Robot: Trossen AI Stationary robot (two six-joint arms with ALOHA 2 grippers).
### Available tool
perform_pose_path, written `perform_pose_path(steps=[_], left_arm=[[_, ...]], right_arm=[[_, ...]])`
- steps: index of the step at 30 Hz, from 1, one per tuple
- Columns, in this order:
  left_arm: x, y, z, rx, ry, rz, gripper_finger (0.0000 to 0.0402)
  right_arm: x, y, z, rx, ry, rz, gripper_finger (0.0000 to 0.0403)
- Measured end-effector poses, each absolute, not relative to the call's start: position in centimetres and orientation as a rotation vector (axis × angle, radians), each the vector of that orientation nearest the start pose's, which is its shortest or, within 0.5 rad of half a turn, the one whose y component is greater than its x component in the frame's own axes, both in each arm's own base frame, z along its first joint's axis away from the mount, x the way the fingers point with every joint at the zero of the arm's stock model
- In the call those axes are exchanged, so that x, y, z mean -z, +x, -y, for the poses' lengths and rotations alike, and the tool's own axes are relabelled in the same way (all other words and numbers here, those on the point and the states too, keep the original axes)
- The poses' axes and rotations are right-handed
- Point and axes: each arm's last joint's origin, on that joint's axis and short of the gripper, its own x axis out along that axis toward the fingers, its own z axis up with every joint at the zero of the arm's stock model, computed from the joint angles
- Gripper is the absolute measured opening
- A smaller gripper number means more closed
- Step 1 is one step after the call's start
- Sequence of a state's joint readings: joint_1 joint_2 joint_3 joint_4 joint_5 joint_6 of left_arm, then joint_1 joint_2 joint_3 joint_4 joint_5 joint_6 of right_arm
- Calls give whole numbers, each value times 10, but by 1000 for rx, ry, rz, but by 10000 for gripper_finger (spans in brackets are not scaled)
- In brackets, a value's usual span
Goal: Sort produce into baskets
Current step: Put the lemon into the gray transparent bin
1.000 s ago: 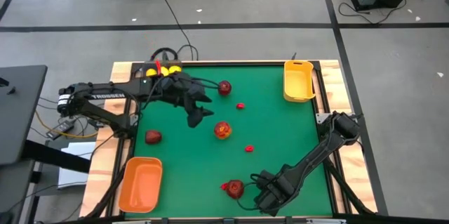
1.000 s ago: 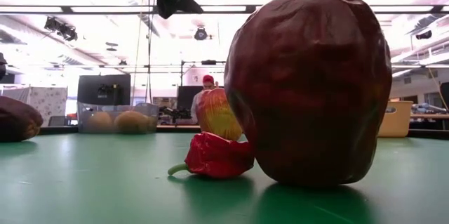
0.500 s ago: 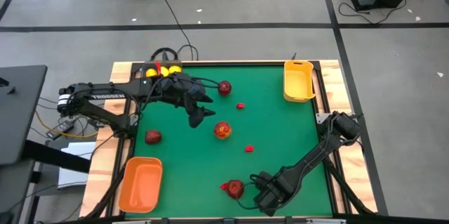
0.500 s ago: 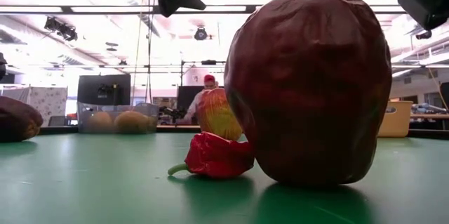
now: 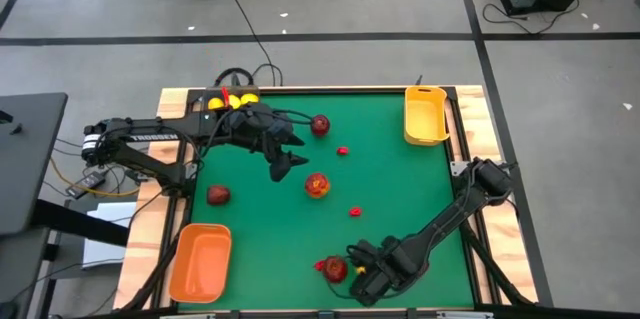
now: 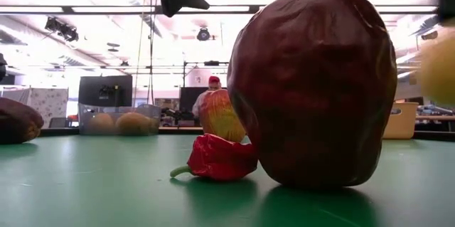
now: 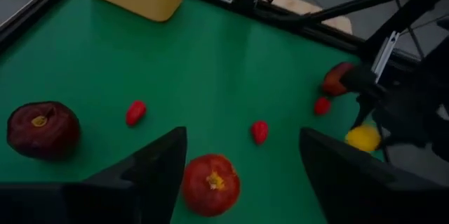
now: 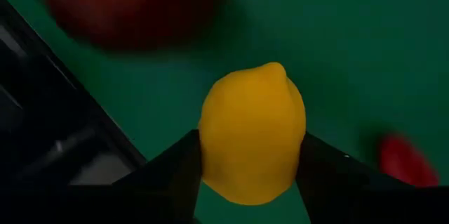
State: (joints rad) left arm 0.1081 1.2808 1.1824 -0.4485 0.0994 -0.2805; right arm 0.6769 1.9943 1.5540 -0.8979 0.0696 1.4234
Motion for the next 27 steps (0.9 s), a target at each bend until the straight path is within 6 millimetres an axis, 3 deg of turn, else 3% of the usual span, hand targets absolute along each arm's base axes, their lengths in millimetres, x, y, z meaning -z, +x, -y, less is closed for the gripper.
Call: perform_pose_path(steps=[5, 9, 14, 21, 27], left_arm=[[-346, 277, -26, -24, -316, -503, 303], [-347, 278, -24, 64, -296, -492, 318], [-351, 280, -22, 109, -373, -459, 330], [-359, 283, -22, 144, -269, -365, 333], [-361, 284, -25, 151, -200, -339, 333]], right_arm=[[-241, 328, -225, 484, 662, -1064, 210], [-282, 326, -190, 536, 588, -883, 210], [-320, 322, -148, 567, 417, -745, 210], [-346, 336, -102, 520, 250, -650, 209], [-357, 352, -71, 470, 136, -594, 211]])
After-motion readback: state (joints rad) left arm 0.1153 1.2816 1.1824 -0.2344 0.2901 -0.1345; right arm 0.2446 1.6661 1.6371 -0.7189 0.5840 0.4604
